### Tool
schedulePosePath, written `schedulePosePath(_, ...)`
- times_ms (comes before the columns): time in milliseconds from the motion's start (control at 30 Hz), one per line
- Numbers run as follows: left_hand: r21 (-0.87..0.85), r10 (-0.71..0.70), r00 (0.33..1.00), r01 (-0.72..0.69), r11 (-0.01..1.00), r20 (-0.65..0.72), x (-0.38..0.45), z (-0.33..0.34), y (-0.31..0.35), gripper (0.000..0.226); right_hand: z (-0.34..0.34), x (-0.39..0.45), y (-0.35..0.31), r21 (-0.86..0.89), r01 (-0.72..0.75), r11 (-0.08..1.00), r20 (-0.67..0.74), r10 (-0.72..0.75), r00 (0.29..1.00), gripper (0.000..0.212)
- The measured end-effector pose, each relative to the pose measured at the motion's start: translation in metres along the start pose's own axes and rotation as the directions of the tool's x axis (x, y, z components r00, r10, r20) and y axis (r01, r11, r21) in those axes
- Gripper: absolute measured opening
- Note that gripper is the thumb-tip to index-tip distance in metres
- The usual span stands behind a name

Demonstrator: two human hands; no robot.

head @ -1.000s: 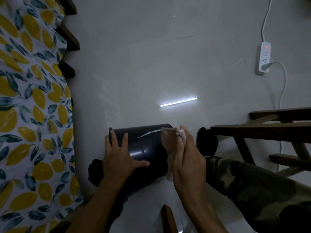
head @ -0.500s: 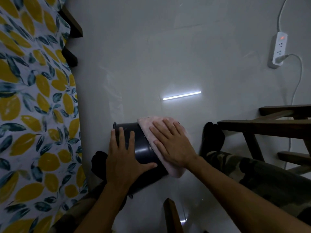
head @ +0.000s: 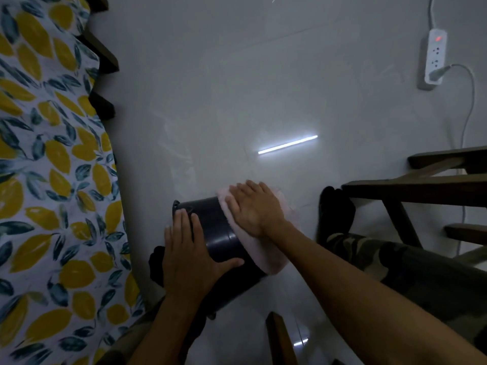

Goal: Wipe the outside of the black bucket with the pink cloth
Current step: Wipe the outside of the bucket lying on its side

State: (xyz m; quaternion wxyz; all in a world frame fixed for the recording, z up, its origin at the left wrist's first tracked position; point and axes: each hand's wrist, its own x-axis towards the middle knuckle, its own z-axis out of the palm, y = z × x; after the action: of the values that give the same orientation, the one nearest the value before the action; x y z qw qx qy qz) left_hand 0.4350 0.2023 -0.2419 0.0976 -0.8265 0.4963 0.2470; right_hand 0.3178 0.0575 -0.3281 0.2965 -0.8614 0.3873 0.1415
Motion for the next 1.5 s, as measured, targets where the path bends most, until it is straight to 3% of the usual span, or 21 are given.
schedulePosePath(133, -0.029, 0.001, 1.000, -0.001, 1.000, 0.013, 0.000, 0.002, 0.000, 0.151, 0.009, -0.042, 0.004, 0.022, -0.154, 0.988, -0.153, 0.156, 0.976, 0.057)
schedulePosePath(200, -0.067, 0.011, 1.000, -0.011, 0.998, 0.000, -0.001, 0.005, 0.001, 0.151, 0.020, -0.071, -0.009, 0.015, -0.147, 0.989, -0.222, 0.146, 0.964, 0.058)
schedulePosePath(367, -0.097, 0.037, 0.997, -0.044, 0.994, -0.065, -0.012, 0.019, 0.002, 0.124, 0.040, -0.080, -0.044, -0.024, 0.224, 0.974, -0.103, -0.226, 0.969, 0.056)
schedulePosePath(467, -0.090, 0.025, 0.999, -0.029, 0.996, -0.049, -0.013, 0.019, 0.003, 0.144, 0.022, -0.037, -0.039, -0.075, 0.282, 0.956, -0.048, -0.286, 0.957, 0.053)
schedulePosePath(533, -0.072, 0.005, 0.999, -0.008, 0.997, -0.032, -0.012, 0.019, 0.003, 0.150, 0.010, -0.010, -0.032, -0.051, 0.200, 0.978, 0.014, -0.200, 0.980, 0.052)
schedulePosePath(633, -0.063, -0.016, 0.999, 0.014, 0.998, -0.030, -0.013, 0.019, 0.004, 0.150, 0.000, 0.010, -0.008, -0.031, -0.048, 0.998, 0.040, 0.049, 0.998, 0.048)
schedulePosePath(733, -0.058, -0.014, 0.998, 0.011, 0.998, -0.055, -0.010, 0.020, 0.002, 0.148, 0.000, -0.004, 0.018, 0.023, -0.239, 0.971, -0.040, 0.240, 0.970, 0.047)
schedulePosePath(833, -0.045, -0.002, 0.998, -0.001, 0.999, -0.070, -0.008, 0.024, -0.001, 0.149, 0.015, -0.049, 0.013, 0.106, -0.308, 0.945, -0.155, 0.322, 0.934, 0.052)
schedulePosePath(967, -0.084, 0.003, 0.999, -0.007, 0.996, -0.054, -0.011, 0.030, 0.003, 0.145, 0.032, -0.099, -0.022, 0.071, -0.197, 0.978, -0.210, 0.207, 0.956, 0.058)
schedulePosePath(1100, -0.057, 0.019, 0.996, -0.023, 0.998, -0.083, -0.015, 0.029, 0.004, 0.107, 0.043, -0.094, -0.058, 0.075, 0.065, 0.995, -0.136, -0.055, 0.989, 0.058)
schedulePosePath(1167, -0.044, 0.043, 0.993, -0.048, 0.998, -0.105, -0.012, 0.025, 0.003, 0.109, 0.036, -0.071, -0.057, 0.077, 0.170, 0.983, -0.052, -0.166, 0.985, 0.059)
schedulePosePath(1267, -0.099, 0.034, 0.996, -0.042, 0.994, -0.080, -0.003, 0.017, 0.001, 0.132, 0.018, -0.038, -0.042, -0.033, 0.230, 0.973, -0.003, -0.230, 0.973, 0.054)
schedulePosePath(1333, -0.104, 0.004, 0.998, -0.010, 0.995, -0.055, 0.000, 0.014, 0.001, 0.145, 0.006, -0.025, -0.033, -0.082, 0.140, 0.987, 0.019, -0.139, 0.990, 0.051)
schedulePosePath(1400, -0.118, -0.022, 0.999, 0.016, 0.993, -0.047, -0.001, 0.014, 0.002, 0.149, -0.001, -0.019, -0.024, -0.083, -0.049, 0.995, 0.031, 0.052, 0.998, 0.051)
schedulePosePath(1500, -0.149, -0.058, 0.996, 0.048, 0.988, -0.061, 0.001, 0.016, -0.002, 0.151, -0.007, -0.019, -0.012, 0.015, -0.312, 0.950, 0.013, 0.312, 0.950, 0.053)
